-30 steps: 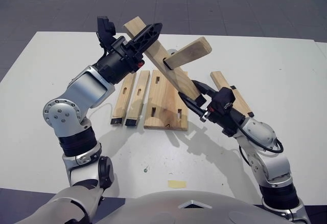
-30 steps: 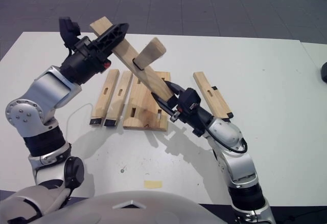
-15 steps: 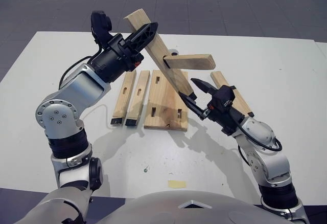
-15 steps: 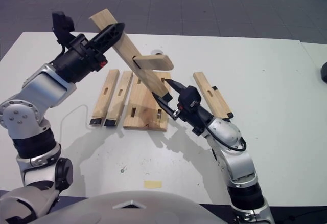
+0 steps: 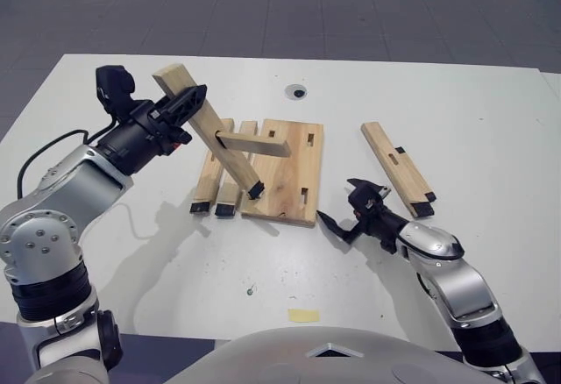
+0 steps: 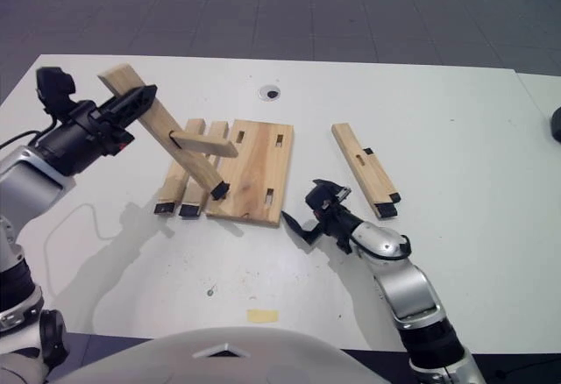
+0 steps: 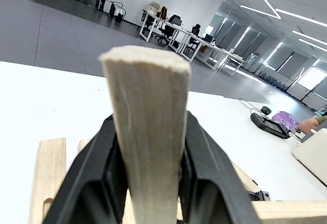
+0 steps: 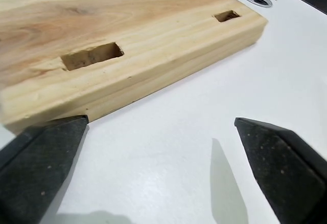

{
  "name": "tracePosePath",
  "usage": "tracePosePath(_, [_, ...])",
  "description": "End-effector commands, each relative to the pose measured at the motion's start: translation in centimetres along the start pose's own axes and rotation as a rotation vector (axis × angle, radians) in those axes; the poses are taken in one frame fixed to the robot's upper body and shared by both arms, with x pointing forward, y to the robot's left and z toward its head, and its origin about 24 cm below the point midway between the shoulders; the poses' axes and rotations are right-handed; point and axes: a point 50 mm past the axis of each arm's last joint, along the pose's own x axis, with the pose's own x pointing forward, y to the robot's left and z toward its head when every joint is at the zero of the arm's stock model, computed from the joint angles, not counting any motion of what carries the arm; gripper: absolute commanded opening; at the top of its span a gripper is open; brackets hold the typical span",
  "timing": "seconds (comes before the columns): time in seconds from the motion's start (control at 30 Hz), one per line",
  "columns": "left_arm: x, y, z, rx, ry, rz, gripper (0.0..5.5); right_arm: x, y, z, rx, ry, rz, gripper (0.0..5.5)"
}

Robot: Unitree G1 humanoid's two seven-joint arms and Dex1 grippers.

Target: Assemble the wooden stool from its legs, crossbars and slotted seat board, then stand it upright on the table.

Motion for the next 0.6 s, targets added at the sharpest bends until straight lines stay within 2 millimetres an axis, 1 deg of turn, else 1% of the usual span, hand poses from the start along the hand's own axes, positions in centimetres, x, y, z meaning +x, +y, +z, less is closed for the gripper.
tracePosePath(0.03, [0.1, 0.5, -0.1, 0.035, 0.026, 0.016, 1.04, 0.8, 0.4, 1.3, -0.002, -0.054, 0.024, 5.40])
tracePosePath(0.13, [0.0, 1.0, 0.7, 0.064, 0.011, 0.028, 1.04, 0.7, 0.3, 1.5, 0.015, -0.076, 0.013, 5.40])
tracePosePath(0.2, [-0.3, 1.5, 0.9, 0.057, -0.010, 0.058, 1.04, 0.5, 0.1, 1.2, 0.014, -0.067, 0.003, 5.40])
tracePosePath(0.37, [0.1, 2.2, -0.6, -0.031, -0.045, 0.123, 1.04, 0.2, 0.2, 0.9, 0.018, -0.061, -0.022, 5.40])
tracePosePath(0.43, [0.2, 2.5, -0.5, -0.092, -0.097, 0.149, 1.04, 0.3, 0.1, 1.1, 0.013, -0.066, -0.027, 5.40])
tracePosePath(0.5, [0.5, 2.6, -0.4, -0.107, -0.112, 0.166, 1.04, 0.3, 0.1, 1.1, 0.010, -0.067, -0.032, 5.40])
tracePosePath(0.6, [0.8, 3.1, -1.1, -0.093, -0.079, 0.203, 1.04, 0.3, -0.1, 1.2, 0.008, -0.070, -0.050, 5.40])
